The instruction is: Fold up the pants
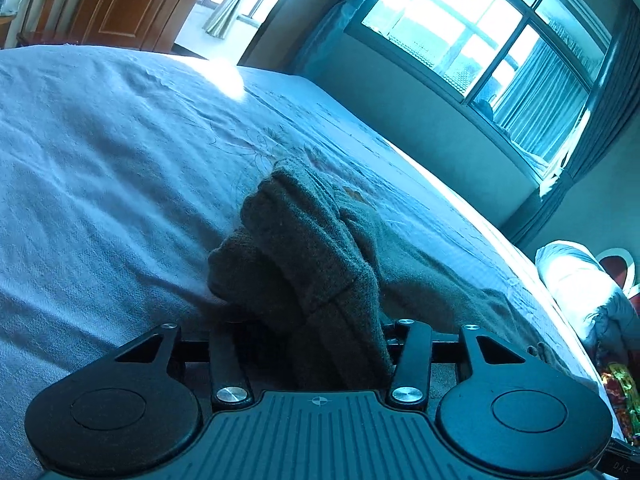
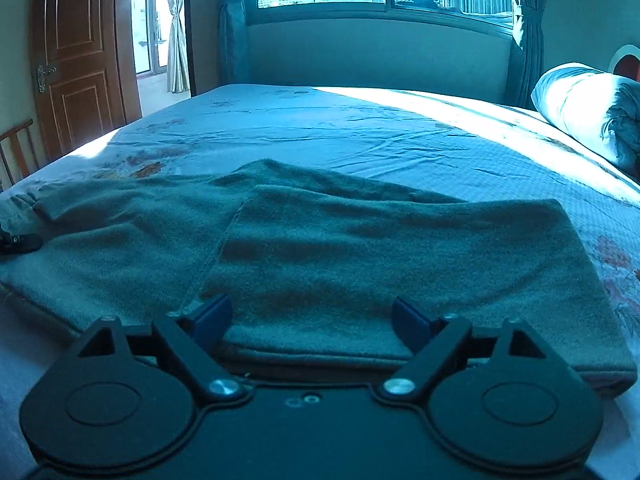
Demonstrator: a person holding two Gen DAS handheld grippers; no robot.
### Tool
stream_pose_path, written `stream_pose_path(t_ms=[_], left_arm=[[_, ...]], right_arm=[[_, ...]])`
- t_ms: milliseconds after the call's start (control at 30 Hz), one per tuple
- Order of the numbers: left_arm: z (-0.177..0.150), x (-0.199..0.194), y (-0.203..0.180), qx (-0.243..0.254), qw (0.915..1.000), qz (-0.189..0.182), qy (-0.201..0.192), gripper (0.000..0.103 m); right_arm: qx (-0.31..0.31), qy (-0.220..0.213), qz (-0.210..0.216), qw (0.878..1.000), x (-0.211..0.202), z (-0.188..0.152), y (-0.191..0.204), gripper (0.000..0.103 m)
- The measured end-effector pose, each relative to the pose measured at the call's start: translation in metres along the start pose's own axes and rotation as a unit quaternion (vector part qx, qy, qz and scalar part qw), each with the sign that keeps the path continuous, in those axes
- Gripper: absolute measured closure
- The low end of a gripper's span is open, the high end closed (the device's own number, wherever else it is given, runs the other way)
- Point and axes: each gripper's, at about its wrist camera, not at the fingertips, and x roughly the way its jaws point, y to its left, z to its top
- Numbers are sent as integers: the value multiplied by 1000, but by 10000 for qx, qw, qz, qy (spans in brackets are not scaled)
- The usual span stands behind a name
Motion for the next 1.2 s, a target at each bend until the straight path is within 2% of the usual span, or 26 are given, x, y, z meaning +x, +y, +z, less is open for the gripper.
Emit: stream_pose_path(t_ms=[33,100,133,167,200,267,333,367,400,533,667,767,867,933,967,1033,1067,1100,1133,1167,1200], left_arm=[[0,2,-2,23,10000,81,0,55],[0,3,-11,292,9991,283,80,62],[1,3,-18,448,9983,354,66,67],[2,0,-27,638,9970,432,-7,68],[3,-4,-33,719,9963,455,-95,68],[9,-12,-45,776,9958,408,-261,69],[19,-25,-63,964,9937,342,-457,69],[23,-31,-75,1127,9917,302,-539,69],[27,-37,-89,1296,9892,248,-633,69],[36,-52,-162,1940,9766,-275,-881,69],[19,-47,-247,2553,9590,-836,-899,69],[-12,-29,-314,2923,9447,-1320,-683,69],[-55,-10,-369,3215,9308,-1720,-247,69],[-95,7,-402,3529,9180,-1769,380,69],[-113,14,-411,3670,9144,-1585,644,68],[-138,16,-415,3864,9098,-1241,874,56],[-147,10,-411,3930,9080,-1181,839,52],[-152,2,-401,3888,9105,-1173,779,42],[-152,-7,-389,3740,9158,-1252,765,27],[-149,-15,-374,3581,9212,-1327,740,21],[-147,-24,-365,3492,9247,-1359,676,4]], right_arm=[[26,-26,-2,10000,-1,1,-1,22],[195,-354,-130,9991,-11,2,-5,24],[228,-411,-51,9989,-12,1,-7,24],[114,-173,64,9998,-3,-2,-5,26],[-221,-51,-19,9997,6,-7,2,25],[-396,-17,-10,9992,5,0,3,26],[126,-323,56,9994,-11,9,-16,28],[392,-528,60,9978,-21,10,-27,22],[731,-709,67,9948,-31,11,-44,16],[1442,-865,-101,9857,-55,3,-102,15],[2130,-1029,-405,9708,-79,-9,-165,16],[2705,-1037,-573,9554,-95,-23,-215,16],[3072,-1143,-788,9415,-109,-36,-249,16],[3263,-1223,-901,9330,-117,-44,-268,16],[3343,-1220,-951,9297,-118,-46,-275,16],[3551,-1201,-948,9222,-122,-55,-290,16],[3597,-1196,-920,9208,-122,-57,-293,15],[3629,-1173,-822,9207,-121,-60,-296,15],[3659,-1144,-704,9209,-118,-61,-295,15],[3691,-1111,-607,9207,-116,-62,-294,15],[3729,-1064,-432,9208,-111,-61,-290,15]])
